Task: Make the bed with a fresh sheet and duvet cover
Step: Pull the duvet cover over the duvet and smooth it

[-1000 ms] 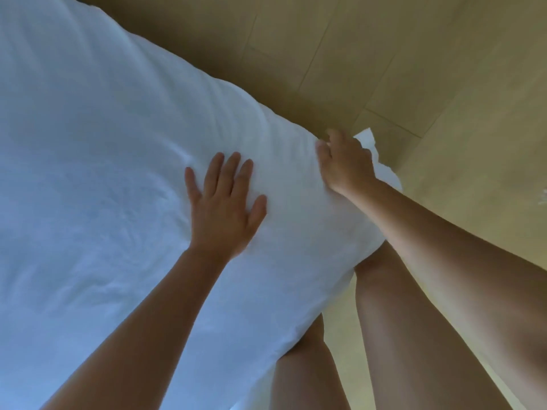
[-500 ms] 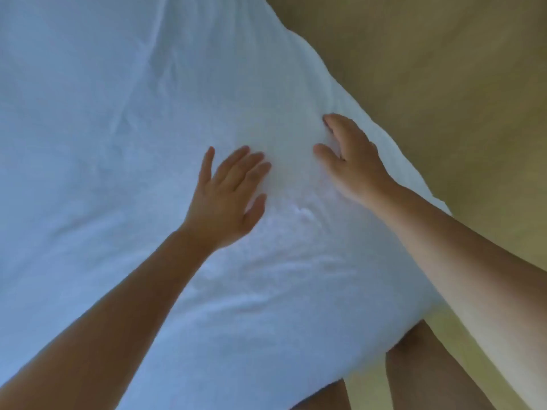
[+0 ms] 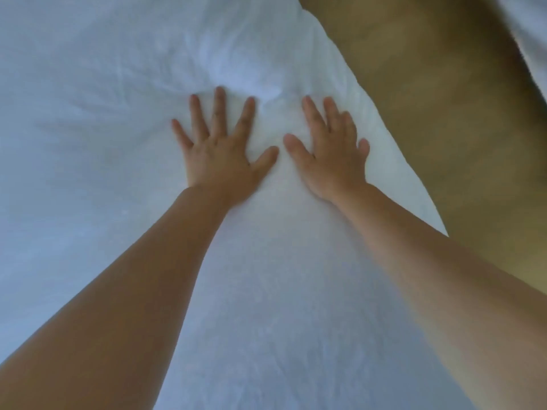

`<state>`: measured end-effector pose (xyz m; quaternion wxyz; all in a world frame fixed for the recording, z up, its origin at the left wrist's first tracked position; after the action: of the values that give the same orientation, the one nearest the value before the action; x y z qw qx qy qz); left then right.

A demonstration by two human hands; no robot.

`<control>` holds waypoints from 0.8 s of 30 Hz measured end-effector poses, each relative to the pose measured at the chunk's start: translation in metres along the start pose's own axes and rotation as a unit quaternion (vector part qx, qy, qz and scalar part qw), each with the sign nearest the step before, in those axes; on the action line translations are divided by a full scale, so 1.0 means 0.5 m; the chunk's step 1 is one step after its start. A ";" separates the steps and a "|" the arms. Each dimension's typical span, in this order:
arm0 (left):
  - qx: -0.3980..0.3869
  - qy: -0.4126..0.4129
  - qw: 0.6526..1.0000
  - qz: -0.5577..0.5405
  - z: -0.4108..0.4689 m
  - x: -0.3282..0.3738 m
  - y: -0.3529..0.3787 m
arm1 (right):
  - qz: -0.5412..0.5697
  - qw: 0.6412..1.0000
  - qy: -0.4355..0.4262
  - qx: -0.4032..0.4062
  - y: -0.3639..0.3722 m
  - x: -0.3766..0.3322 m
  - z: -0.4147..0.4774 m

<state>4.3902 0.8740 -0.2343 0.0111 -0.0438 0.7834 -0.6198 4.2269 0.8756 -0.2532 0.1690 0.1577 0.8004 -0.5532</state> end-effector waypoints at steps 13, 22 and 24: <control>0.056 0.015 0.997 -0.058 0.113 0.120 0.033 | 0.286 0.927 0.195 -0.144 0.045 0.177 0.204; 0.071 0.012 0.995 -0.071 0.114 0.118 0.031 | 0.296 0.931 0.199 -0.081 0.044 0.231 0.179; 0.061 -0.008 0.996 -0.062 0.103 0.126 0.018 | 0.328 0.921 0.175 -0.118 0.037 0.230 0.132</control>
<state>4.3305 0.8209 -0.2527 -0.0183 -0.0964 0.7402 -0.6652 4.1385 0.8272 -0.3418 0.2159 0.4844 0.7801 -0.3319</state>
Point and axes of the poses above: each hand's wrist, its own z-axis towards the middle knuckle, its own y-axis out of the palm, x = y × z, the point moved 4 cm from there along z, towards the middle knuckle, and after that the axes turned 7 degrees about -y, right-handed, at the moved point
